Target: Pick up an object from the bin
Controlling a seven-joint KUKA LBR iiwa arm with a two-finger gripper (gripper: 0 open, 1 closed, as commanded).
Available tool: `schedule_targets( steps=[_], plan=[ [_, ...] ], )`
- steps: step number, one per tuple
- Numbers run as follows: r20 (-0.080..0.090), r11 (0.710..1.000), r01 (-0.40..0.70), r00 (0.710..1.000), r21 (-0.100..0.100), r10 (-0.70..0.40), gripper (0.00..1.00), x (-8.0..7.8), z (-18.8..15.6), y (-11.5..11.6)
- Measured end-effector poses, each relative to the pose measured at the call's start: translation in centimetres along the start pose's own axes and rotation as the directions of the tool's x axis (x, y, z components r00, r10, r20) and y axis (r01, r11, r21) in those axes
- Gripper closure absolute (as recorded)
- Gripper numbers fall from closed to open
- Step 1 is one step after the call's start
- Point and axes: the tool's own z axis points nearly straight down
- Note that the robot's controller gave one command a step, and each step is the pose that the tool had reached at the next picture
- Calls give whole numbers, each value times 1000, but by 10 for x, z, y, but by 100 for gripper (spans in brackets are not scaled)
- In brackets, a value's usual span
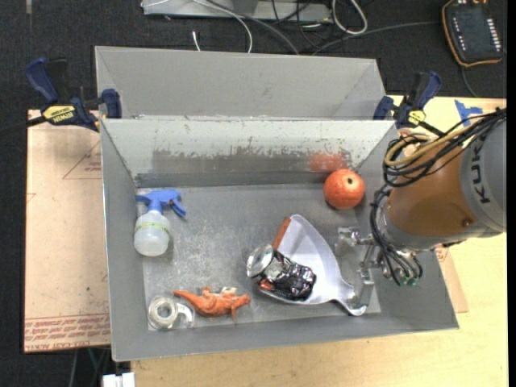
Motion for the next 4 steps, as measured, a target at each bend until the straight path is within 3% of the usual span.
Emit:
schedule_targets(
  steps=[1, 2, 3, 4],
  plan=[
    [6, 996, -87, 996, 0, 87, 0, -7, -76, -25],
    [-7, 989, -150, 989, -6, 150, 0, 20, 7, 8],
    [16, 983, -182, 983, -1, 182, 0, 8, -40, -13],
    [-8, 976, -219, 976, -6, 219, 0, 7, 6, 24]
  ],
)
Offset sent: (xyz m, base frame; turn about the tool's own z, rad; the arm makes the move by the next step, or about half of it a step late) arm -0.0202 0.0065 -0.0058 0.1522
